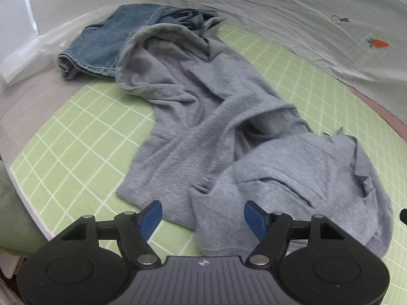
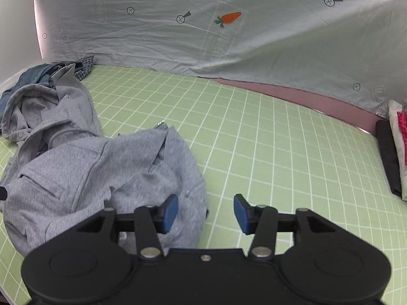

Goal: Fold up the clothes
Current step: 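Lift the grey hoodie off the jeans with both grippers and spread it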

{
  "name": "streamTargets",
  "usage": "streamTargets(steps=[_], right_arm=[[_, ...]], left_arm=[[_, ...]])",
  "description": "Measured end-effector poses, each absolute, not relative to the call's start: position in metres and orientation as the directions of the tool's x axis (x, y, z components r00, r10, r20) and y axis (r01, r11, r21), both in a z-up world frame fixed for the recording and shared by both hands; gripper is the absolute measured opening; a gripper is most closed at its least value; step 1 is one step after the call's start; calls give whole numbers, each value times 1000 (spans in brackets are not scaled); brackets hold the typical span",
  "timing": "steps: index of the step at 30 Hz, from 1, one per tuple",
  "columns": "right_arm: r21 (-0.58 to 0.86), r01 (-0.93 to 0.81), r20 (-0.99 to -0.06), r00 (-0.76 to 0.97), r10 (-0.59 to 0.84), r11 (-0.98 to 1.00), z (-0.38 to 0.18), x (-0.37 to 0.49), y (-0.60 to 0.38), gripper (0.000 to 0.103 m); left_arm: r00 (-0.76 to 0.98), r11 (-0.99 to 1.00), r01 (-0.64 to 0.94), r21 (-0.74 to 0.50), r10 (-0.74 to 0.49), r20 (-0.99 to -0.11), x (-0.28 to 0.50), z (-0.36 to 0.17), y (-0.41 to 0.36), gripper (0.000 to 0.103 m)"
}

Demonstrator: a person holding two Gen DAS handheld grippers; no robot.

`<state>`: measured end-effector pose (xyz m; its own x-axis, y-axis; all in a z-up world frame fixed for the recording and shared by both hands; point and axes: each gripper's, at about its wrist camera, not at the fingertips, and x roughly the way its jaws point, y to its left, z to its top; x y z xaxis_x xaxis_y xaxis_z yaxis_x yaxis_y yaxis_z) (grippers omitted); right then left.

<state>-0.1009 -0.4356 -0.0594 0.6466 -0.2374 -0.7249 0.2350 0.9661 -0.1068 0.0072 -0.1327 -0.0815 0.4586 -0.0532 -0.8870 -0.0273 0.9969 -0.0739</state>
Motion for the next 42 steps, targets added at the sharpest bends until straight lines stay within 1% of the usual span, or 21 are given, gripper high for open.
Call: streamTargets(steps=[1,3,5,7,14,15,16,18,20,22,23,24,25,26,27,28,29,32,34,36,42], right_arm=[[-107,226,-720,654,-232,968,-58,-96,-434,64],[-106,206,-710,669,-219,973,-56,-81,-430,80],[-111,187,-712,670,-209,976,-59,-61,-422,85],[-110,165,-719,667,-193,980,-63,-40,-413,85],[-53,134,-759,638,-127,990,-82,29,-403,85],[-58,138,-764,631,-133,989,-86,37,-405,85],[-65,147,-773,619,-143,987,-91,43,-407,85],[-76,174,-795,584,-165,982,-103,51,-415,85],[-85,206,-821,540,-186,975,-117,56,-426,85],[-37,238,-842,516,-158,971,-127,54,-439,84],[-1,253,-848,512,-135,967,-131,52,-446,75],[48,263,-835,539,-106,964,-132,46,-451,57],[93,270,-822,564,-80,958,-132,41,-456,48],[96,272,-821,566,-78,957,-134,37,-459,26],[66,265,-820,564,-99,962,-137,33,-457,15],[51,251,-810,576,-107,967,-137,29,-458,14],[36,264,-809,573,-127,964,-137,25,-463,9],[-9,303,-805,564,-187,953,-137,14,-478,7],[-70,361,-796,542,-270,930,-141,-3,-500,3],[-89,426,-794,515,-322,900,-146,-27,-528,3],[-248,652,-782,302,-546,716,-161,-114,-603,4]], left_arm=[[447,997,-41,-60,-36,-894,12,-84,-129,78],[429,998,-51,-45,-19,-903,23,-90,-124,80],[415,998,-54,-29,-4,-910,34,-97,-121,81],[402,999,-37,-19,-3,-916,48,-102,-122,82],[394,999,17,-27,-31,-919,105,-122,-137,82],[394,999,32,-29,-39,-918,112,-125,-141,78],[389,998,46,-30,-45,-920,119,-129,-145,72],[387,999,48,15,-5,-922,128,-134,-152,68],[405,997,59,52,23,-914,130,-134,-160,61],[421,995,77,62,24,-907,130,-131,-164,46],[425,995,83,48,9,-905,131,-130,-165,42],[427,995,88,36,-5,-904,132,-128,-166,35],[425,996,89,27,-14,-905,133,-126,-167,32],[424,996,90,25,-16,-906,135,-125,-169,31],[425,995,94,25,-18,-905,137,-125,-172,29],[427,995,101,26,-20,-904,140,-124,-176,27],[431,993,118,28,-26,-902,144,-122,-182,27],[444,984,177,19,-63,-894,160,-116,-206,27],[452,972,235,20,-91,-887,173,-112,-232,27],[455,954,298,11,-132,-881,175,-113,-262,27],[407,848,525,-66,-318,-856,144,-112,-348,23]])
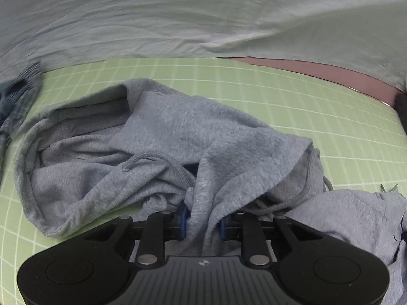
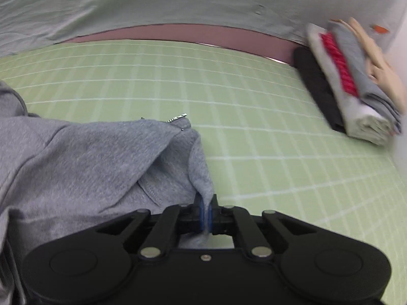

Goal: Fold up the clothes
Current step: 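Lift the grey hoodie off the jeans with both grippers and spread it, then open both grippers and lay the grey hoodie on the mat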

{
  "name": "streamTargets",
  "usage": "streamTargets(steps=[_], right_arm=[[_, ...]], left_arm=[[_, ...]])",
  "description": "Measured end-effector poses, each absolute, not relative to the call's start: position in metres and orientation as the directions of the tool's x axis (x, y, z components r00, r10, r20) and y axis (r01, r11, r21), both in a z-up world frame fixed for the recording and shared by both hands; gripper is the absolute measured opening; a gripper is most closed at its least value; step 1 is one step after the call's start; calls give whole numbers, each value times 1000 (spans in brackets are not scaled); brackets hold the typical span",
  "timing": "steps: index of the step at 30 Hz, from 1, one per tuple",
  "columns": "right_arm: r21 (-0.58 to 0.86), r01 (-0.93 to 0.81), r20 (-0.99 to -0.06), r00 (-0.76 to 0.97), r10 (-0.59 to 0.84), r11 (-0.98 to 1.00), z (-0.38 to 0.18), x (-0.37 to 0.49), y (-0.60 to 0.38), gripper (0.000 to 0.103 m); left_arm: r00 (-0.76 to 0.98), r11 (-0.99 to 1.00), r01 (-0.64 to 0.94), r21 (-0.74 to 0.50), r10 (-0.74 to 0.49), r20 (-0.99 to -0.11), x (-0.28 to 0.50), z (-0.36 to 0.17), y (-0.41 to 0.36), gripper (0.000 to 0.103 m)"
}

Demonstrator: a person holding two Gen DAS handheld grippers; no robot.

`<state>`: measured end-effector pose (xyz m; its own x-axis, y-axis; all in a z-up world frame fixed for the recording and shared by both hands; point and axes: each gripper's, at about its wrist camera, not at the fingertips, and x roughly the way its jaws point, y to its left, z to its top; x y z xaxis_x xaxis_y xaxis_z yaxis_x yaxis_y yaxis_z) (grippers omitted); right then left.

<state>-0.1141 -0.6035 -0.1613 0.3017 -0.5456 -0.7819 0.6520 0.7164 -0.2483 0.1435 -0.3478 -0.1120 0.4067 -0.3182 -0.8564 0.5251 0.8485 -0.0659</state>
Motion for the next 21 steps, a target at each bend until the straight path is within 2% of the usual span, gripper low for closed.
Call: streamTargets(steps=[3,7,10,14,16,18,21], right_arm=[[-275,721,-785,214,-581,636,-162,-150,-622,4],[-262,742,-794,197,-575,617,-161,-168,-614,4],[-260,730,-799,205,-566,632,-161,-166,-599,4],[-215,711,-813,249,-526,670,-161,-161,-581,6],[-166,697,-818,297,-493,697,-157,-159,-573,14],[-118,683,-815,348,-463,721,-151,-155,-566,36],[-82,649,-789,422,-447,757,-139,-143,-553,43]], left_arm=[[391,814,576,-73,-353,-850,118,-110,-363,19],[442,829,557,-41,-338,-831,97,-96,-336,17],[489,889,454,-54,-299,-819,91,-83,-297,16],[540,974,221,-52,-166,-825,87,-82,-229,16],[532,995,91,-31,-75,-843,84,-87,-193,17],[494,1000,-17,-13,-3,-869,83,-95,-164,17],[449,997,-77,-6,29,-893,78,-101,-140,21]])
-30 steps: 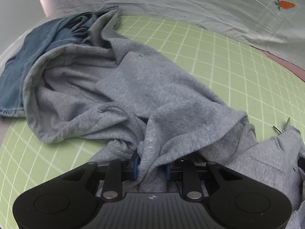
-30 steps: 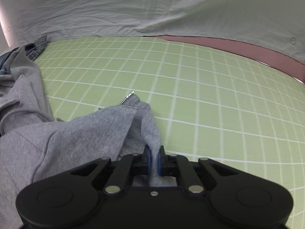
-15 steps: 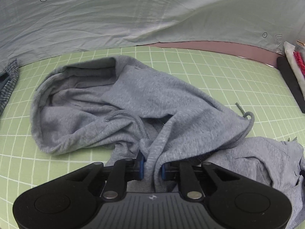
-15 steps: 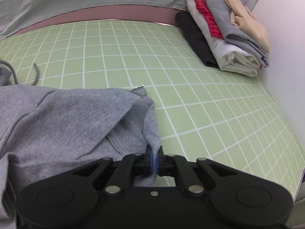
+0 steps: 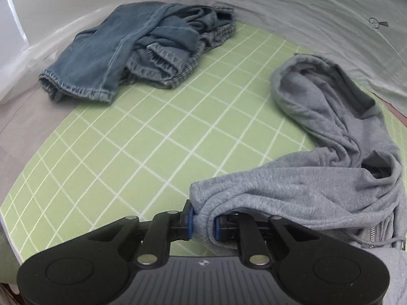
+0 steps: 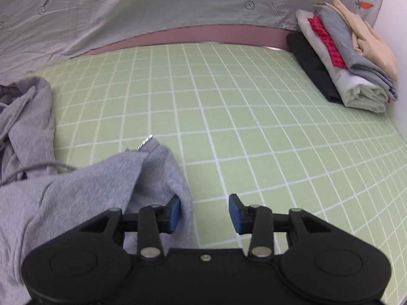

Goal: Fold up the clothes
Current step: 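Open both grippers and lay the grey hoodie on the mat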

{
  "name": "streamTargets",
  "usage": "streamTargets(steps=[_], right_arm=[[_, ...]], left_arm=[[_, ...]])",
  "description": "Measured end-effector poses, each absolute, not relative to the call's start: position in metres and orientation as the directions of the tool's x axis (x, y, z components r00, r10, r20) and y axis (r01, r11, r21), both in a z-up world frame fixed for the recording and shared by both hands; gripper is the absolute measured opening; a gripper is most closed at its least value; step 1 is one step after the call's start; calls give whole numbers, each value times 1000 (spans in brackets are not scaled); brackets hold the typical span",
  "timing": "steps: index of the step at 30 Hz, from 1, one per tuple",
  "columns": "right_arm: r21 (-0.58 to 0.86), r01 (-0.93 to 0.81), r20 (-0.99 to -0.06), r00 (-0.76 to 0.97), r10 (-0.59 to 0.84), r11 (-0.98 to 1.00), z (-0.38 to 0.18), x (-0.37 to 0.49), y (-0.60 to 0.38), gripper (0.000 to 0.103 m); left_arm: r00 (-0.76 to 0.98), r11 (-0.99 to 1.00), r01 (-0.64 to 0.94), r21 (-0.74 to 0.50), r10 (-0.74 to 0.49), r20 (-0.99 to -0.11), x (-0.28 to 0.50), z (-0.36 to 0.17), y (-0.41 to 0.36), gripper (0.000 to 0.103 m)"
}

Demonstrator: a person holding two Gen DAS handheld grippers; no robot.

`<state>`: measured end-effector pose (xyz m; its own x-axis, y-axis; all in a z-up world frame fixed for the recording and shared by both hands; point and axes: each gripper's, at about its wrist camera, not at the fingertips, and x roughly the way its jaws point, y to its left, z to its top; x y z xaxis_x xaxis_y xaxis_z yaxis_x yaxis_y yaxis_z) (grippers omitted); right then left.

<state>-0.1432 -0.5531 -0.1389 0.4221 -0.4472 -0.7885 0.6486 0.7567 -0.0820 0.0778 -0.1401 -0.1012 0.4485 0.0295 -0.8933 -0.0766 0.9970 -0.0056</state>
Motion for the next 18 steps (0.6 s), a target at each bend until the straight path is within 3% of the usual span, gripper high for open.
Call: streamTargets(steps=[3,7,11,18], right_arm=[[-64,615,-747,493,-446,786,-121,-125,-548,57],[-28,553,-730,558,-395,833,-110,-90,-547,63],[56,477,-742,608,-283,877,-111,-47,-542,64],[198,337,-760,646,-73,921,-138,31,-523,56]], left_arm=[[479,999,-49,-14,11,-878,73,-94,-142,28],[538,999,-28,-23,-4,-843,81,-81,-156,61],[537,999,47,-17,-39,-843,100,-84,-180,65],[464,997,79,-4,-40,-885,117,-114,-206,65]])
